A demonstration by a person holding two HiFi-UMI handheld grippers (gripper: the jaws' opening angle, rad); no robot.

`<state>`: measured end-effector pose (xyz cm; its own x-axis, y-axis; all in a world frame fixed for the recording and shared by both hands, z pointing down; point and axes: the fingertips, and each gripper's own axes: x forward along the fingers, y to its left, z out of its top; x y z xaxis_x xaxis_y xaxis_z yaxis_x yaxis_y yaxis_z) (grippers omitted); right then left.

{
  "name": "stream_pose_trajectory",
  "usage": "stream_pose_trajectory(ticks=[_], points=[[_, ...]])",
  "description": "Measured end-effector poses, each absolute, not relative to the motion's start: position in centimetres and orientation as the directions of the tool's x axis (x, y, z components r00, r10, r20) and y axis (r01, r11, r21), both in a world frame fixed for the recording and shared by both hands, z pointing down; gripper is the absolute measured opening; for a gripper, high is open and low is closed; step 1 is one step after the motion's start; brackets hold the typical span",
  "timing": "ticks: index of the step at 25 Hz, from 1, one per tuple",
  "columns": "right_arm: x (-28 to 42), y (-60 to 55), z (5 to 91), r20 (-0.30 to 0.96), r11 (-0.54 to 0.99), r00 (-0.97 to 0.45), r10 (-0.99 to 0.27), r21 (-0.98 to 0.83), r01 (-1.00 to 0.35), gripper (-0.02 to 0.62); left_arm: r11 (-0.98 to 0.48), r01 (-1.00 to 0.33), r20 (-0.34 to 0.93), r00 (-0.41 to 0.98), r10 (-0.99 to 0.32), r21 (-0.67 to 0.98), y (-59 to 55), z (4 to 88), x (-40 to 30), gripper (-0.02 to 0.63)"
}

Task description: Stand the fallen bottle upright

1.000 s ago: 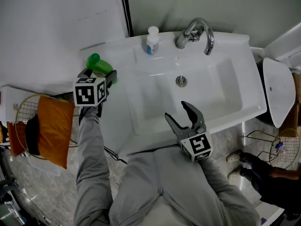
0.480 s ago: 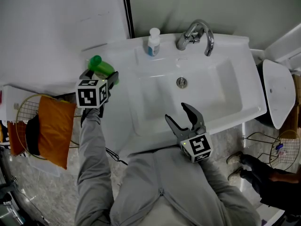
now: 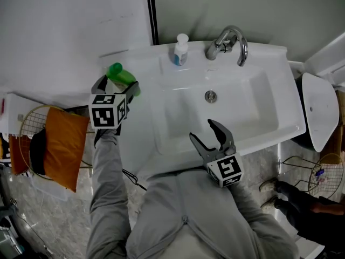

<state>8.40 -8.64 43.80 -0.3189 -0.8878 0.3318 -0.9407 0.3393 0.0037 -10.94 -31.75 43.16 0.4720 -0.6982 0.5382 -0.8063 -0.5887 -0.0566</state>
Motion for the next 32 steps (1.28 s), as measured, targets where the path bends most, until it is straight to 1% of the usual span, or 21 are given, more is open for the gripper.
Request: stream_pose_trajectory(ticks=[6, 14, 17, 20, 23, 26, 32], points=[[6.9, -8.7, 43.4, 0.328, 0.367, -0.344, -0.880, 0.010, -0.930, 0.291, -0.565, -0.823, 0.465, 0.479, -0.745, -0.057, -29.8, 40.5, -12.3, 0.494], [5.1, -9.4, 41.4, 0.277, 0.397, -0.371, -0.886, 0.039, -0.917, 0.291, -0.520, -0.854, 0.351, 0.475, -0.807, -0.039, -26.0, 37.0, -15.0, 0.494], [4.4, -9.5, 41.1, 0.273, 0.408, -0.382, -0.883, 0.044, -0.912, 0.291, -0.500, -0.864, 0.329, 0.460, -0.825, -0.047, -24.3, 36.6, -16.2, 0.494], [3.6, -9.7, 40.7, 0.266, 0.419, -0.392, -0.881, 0.050, -0.907, 0.291, -0.483, -0.875, 0.313, 0.457, -0.832, -0.007, -22.7, 36.5, -17.1, 0.494], [2.8, -10.1, 39.8, 0.238, 0.419, -0.399, -0.885, 0.035, -0.907, 0.291, -0.461, -0.886, 0.291, 0.455, -0.842, 0.054, -21.4, 36.3, -18.0, 0.494], [2.2, -10.6, 38.6, 0.201, 0.413, -0.401, -0.894, 0.022, -0.910, 0.291, -0.444, -0.893, 0.269, 0.445, -0.854, 0.068, -20.5, 36.1, -18.6, 0.494], [1.2, -11.6, 36.7, 0.144, 0.399, -0.388, -0.911, 0.056, -0.915, 0.291, -0.436, -0.896, 0.227, 0.444, -0.867, 0.087, -19.3, 35.2, -19.2, 0.494]])
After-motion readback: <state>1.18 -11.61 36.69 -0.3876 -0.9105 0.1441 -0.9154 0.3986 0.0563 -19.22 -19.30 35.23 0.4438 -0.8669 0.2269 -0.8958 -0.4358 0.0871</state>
